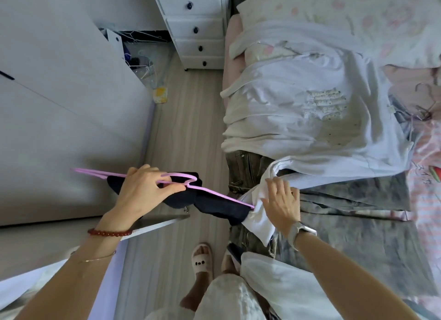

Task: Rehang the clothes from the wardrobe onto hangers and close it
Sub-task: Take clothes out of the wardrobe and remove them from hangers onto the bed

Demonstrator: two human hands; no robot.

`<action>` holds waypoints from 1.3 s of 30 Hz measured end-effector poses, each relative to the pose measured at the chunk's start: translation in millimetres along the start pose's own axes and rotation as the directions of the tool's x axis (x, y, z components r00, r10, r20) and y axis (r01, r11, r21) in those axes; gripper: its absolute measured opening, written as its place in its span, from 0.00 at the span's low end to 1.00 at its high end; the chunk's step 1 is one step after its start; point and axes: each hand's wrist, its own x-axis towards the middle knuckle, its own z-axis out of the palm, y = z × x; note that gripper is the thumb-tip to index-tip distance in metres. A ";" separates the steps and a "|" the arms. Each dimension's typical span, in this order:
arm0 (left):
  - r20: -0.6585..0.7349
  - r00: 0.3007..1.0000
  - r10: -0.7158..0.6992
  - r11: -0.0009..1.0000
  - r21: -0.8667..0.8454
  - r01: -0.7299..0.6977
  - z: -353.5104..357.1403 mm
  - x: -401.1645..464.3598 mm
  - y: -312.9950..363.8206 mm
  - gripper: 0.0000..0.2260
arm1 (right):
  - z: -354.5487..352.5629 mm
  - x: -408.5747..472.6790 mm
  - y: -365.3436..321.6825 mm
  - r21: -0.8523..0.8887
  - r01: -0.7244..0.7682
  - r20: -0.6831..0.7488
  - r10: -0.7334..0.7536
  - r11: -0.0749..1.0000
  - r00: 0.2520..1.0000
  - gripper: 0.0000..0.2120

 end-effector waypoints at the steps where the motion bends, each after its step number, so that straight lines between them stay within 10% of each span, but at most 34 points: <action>1: -0.004 1.000 0.003 1.000 -0.004 -0.003 1.5 -0.9 -1.2 0.36 | 3.7 -0.9 6.4 -0.117 0.152 0.028 -0.150 0.981 0.988 0.31; 6: -0.039 0.999 0.024 0.998 -0.054 -0.026 8.8 -2.4 -0.2 0.39 | 7.0 32.1 34.4 -0.259 0.404 0.407 -0.280 0.877 0.869 0.36; 17: -0.061 0.996 0.061 0.995 -0.073 -0.065 -1.2 -2.4 -1.4 0.39 | -24.0 55.5 56.4 -0.090 0.511 0.395 -0.440 0.855 0.807 0.14; 22: -0.103 0.992 0.076 0.994 -0.072 -0.083 -6.8 2.0 7.8 0.38 | -109.1 121.9 71.1 0.348 0.073 -0.027 -0.068 0.935 0.997 0.15; 27: -0.131 0.984 0.120 0.993 0.003 -0.121 -19.1 11.7 25.8 0.31 | -184.0 159.6 62.8 0.535 0.103 -0.359 0.116 0.838 0.926 0.36; 39: -0.287 0.922 0.259 0.963 0.004 -0.270 -63.1 30.3 94.6 0.33 | -112.6 -23.7 -7.8 0.714 0.195 -0.119 -0.157 0.673 0.980 0.16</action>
